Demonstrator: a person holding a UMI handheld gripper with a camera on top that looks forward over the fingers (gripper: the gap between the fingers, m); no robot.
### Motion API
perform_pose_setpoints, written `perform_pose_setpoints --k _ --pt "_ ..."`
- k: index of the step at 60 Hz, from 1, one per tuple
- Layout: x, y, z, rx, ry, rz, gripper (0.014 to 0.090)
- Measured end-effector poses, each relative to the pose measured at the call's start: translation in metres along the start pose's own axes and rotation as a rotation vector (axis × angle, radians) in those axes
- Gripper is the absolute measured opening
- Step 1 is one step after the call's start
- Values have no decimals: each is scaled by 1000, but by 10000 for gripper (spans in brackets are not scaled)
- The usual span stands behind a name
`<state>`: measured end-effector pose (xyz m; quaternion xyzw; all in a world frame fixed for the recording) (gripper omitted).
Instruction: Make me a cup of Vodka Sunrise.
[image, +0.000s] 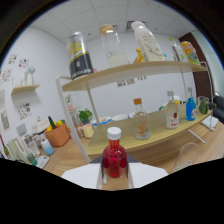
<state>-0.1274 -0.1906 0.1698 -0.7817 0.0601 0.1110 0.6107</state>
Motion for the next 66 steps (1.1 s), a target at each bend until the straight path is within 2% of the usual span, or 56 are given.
perform_pose_setpoints --k 11,25,31,51,55,57,59,61,63,65,66 --pt "-5 94 25 -183 32 -151 340" --pt "-1 151 31 -343 67 -195 341" --pt "-3 159 33 -371 62 -193 343" --pt "-6 165 23 -386 37 -218 365" --pt "-5 166 19 -404 26 -224 409" --pt "-7 162 16 -400 21 -226 460" --pt "-10 157 12 -394 6 -224 561" --pt "-13 152 7 -388 -12 -224 713" --pt "-16 144 2 -381 -29 -221 827" --pt "-18 135 -4 -374 -41 -217 865" --pt "-19 129 -8 -368 -45 -215 859"
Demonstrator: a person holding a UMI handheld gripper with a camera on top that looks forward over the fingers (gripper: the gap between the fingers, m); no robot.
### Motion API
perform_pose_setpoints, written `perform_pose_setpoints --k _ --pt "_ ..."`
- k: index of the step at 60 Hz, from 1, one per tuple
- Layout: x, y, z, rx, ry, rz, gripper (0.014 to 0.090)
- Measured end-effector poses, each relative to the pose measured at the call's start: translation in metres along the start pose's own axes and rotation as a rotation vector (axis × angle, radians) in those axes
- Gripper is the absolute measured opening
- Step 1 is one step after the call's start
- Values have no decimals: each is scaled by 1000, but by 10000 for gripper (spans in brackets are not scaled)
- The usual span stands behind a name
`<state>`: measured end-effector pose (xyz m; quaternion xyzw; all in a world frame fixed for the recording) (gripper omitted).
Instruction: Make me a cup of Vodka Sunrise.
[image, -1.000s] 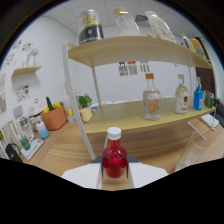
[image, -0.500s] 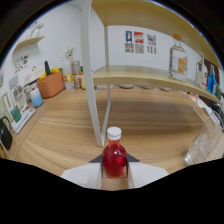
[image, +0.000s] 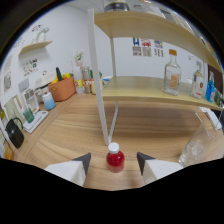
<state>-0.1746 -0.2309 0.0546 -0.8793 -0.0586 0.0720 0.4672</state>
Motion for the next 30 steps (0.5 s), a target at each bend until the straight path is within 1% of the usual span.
perform_pose_setpoints --k 8,14,19,24,30 --pt "10 -37 -51 96 -11 -1 864" --pt "33 -58 -92 159 8 -1 862" --pt "63 -66 -120 192 40 -5 864" --pt "99 -60 -139 198 80 1 864" --pt "143 -40 -152 164 125 23 857"
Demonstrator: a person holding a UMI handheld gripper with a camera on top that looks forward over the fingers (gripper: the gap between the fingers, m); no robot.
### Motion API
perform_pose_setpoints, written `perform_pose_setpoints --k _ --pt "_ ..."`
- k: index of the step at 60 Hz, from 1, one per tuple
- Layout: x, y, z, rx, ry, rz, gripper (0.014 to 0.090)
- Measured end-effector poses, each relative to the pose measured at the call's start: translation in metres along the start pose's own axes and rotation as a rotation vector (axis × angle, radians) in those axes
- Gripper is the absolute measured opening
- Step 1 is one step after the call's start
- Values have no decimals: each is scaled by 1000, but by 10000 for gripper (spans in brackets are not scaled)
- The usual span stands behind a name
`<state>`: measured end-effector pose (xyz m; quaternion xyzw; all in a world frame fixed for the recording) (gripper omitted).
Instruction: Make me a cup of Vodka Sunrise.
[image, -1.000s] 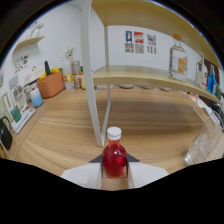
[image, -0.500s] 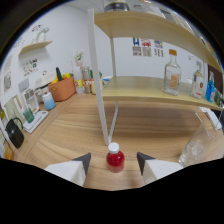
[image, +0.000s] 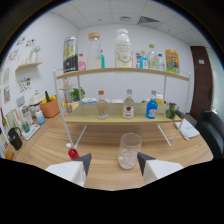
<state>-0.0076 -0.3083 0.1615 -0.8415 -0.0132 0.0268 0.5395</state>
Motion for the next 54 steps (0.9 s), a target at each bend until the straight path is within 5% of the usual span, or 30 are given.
perform_pose_setpoints --k 13,38,54 --pt "76 -2 -14 -40 78 35 859" --pt "193 -223 5 255 114 77 858" --pt "220 -280 63 292 88 40 842"
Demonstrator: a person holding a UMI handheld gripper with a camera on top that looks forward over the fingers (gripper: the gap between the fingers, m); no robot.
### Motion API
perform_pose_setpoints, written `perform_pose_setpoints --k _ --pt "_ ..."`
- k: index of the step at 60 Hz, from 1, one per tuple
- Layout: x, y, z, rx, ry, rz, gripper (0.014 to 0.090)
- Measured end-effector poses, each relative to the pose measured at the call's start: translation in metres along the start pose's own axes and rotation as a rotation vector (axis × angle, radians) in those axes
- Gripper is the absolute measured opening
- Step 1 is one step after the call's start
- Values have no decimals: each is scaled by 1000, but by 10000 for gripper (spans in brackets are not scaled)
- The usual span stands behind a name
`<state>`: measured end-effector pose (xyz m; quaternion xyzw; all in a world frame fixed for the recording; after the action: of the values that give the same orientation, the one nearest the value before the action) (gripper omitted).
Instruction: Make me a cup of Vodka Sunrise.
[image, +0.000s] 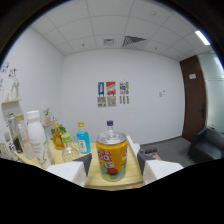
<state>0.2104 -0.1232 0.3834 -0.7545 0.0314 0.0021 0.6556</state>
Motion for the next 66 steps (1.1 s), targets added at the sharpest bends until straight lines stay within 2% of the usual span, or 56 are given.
perform_pose_setpoints --k 2,7,11,13,29,43,46,53,66 --pt "0 3 7 -16 -4 0 827" --pt "-4 4 17 -31 -29 3 729" --pt "-9 2 19 -24 -53 -7 600" --pt "-4 0 19 -15 -37 -15 535" --pt "-7 -1 16 -2 -6 -31 512" --pt "-11 -30 -37 99 28 -26 509" --pt "-20 -26 -50 100 0 -9 508" --pt "-32 8 -73 80 6 10 507" --pt "-58 127 -83 -62 1 99 506"
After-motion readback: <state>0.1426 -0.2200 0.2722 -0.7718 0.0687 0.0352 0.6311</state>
